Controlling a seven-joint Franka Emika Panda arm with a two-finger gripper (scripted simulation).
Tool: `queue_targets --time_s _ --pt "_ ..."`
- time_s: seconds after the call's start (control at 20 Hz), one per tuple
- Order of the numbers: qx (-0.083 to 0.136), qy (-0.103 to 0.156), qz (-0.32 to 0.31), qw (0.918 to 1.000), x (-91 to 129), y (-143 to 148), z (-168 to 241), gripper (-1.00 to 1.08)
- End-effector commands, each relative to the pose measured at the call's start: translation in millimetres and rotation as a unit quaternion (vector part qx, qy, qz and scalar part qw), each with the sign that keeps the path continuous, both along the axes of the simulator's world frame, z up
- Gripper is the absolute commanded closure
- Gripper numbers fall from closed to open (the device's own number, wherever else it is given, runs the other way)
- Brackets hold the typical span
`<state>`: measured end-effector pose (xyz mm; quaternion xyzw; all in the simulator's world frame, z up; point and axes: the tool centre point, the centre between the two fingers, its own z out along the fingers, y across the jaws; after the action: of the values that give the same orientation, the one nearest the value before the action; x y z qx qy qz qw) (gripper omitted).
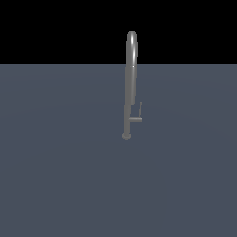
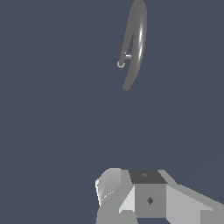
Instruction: Turn on the faucet by rotating a designated handle.
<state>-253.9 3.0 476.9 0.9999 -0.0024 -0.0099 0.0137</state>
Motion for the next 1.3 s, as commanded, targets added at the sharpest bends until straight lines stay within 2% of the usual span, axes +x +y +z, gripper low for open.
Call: queue_targets --time_s 0.0,0.3,0.6,0.95,1.25 --pt "0.000 0.000 0.000 1.0000 0.0 0.0 0.0 1.08" --pt "0.006 0.006 -0.006 1.0000 4.8 0.0 -0.6 1.08" --pt "0.023 0.022 -0.024 0.9992 19.3 -0.3 -2.6 1.08" --pt "0.059 0.057 -0.062 0.9947 49.0 -2.2 -8.4 1.08" --pt "0.100 0.096 -0.105 0.9847 82.2 -6.6 -17.7 1.08"
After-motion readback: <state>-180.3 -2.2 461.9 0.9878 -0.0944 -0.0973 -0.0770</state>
